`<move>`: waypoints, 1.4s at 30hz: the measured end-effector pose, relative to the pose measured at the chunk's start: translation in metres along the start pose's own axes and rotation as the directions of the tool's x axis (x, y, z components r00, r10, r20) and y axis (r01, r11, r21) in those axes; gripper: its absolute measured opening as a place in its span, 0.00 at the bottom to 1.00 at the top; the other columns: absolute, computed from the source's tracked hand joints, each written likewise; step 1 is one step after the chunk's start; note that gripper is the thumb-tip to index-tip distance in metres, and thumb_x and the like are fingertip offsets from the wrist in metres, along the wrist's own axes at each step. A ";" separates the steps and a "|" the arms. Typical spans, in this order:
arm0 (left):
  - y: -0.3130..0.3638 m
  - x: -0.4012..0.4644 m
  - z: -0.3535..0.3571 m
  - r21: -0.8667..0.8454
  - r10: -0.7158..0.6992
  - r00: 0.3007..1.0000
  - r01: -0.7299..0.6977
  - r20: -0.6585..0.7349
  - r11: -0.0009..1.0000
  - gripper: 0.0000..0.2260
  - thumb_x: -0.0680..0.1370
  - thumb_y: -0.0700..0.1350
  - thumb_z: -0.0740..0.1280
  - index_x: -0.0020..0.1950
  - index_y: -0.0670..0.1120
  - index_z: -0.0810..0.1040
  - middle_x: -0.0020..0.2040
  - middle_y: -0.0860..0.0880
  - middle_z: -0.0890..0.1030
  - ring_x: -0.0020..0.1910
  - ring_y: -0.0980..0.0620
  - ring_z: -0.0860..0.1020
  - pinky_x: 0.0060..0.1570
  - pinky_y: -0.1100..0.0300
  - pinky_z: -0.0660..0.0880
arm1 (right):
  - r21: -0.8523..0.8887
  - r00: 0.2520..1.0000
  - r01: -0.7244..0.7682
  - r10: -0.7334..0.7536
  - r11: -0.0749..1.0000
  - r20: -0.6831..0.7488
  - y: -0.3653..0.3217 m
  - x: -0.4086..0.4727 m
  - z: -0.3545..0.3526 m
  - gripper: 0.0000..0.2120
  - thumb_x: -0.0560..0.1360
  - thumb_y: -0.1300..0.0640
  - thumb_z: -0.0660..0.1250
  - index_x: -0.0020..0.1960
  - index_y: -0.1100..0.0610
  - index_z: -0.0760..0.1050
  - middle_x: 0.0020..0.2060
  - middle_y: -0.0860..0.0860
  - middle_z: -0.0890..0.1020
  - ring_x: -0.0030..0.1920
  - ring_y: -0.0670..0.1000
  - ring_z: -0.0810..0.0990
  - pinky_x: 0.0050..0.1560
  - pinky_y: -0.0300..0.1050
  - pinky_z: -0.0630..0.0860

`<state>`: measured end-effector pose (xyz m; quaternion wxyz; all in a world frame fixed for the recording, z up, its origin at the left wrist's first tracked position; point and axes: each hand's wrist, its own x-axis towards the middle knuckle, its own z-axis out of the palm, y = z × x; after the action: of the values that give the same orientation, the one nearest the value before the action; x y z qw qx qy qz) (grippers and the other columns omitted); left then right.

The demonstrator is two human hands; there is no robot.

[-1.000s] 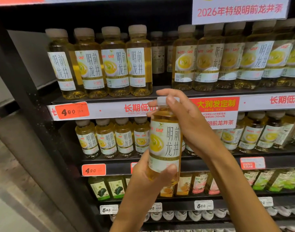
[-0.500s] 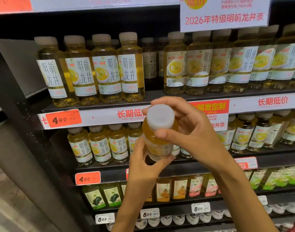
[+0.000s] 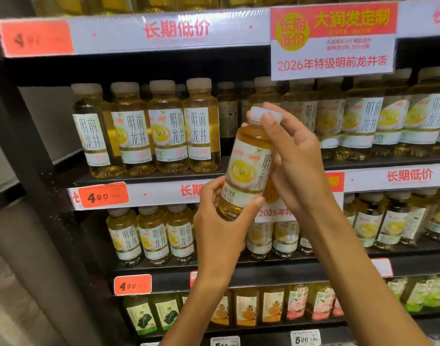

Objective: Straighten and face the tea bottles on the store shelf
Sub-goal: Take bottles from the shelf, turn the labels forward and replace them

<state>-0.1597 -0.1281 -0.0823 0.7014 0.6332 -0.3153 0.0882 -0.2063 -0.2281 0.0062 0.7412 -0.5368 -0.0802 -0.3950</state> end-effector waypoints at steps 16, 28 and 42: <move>0.013 0.047 0.018 0.243 0.090 0.990 -0.061 -0.108 0.968 0.23 0.72 0.59 0.69 0.63 0.51 0.71 0.57 0.53 0.79 0.58 0.53 0.76 0.59 0.49 0.74 | -0.130 0.991 0.135 -0.133 0.982 0.025 0.003 0.052 0.017 0.18 0.78 0.66 0.62 0.67 0.58 0.67 0.56 0.50 0.80 0.57 0.46 0.80 0.62 0.47 0.75; 0.015 0.041 0.025 0.533 0.321 0.933 -0.191 -0.162 0.824 0.31 0.74 0.58 0.63 0.71 0.42 0.65 0.64 0.45 0.69 0.63 0.51 0.70 0.59 0.59 0.72 | -0.325 0.972 0.224 -0.186 0.919 0.144 0.014 0.061 0.014 0.16 0.80 0.60 0.61 0.67 0.52 0.66 0.59 0.50 0.78 0.62 0.50 0.77 0.63 0.51 0.75; 0.007 0.050 0.033 0.663 0.380 0.913 -0.194 -0.148 0.723 0.29 0.73 0.46 0.73 0.71 0.40 0.68 0.61 0.41 0.74 0.60 0.45 0.74 0.56 0.58 0.71 | -0.494 0.946 0.322 -0.257 0.807 0.197 0.021 0.074 0.002 0.21 0.78 0.58 0.66 0.69 0.55 0.66 0.56 0.45 0.79 0.57 0.40 0.78 0.55 0.37 0.76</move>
<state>-0.1353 -0.1715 -0.0490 0.4597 0.7564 -0.2620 0.3845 -0.1410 -0.2607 0.0319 0.4931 -0.7212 -0.0961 -0.4770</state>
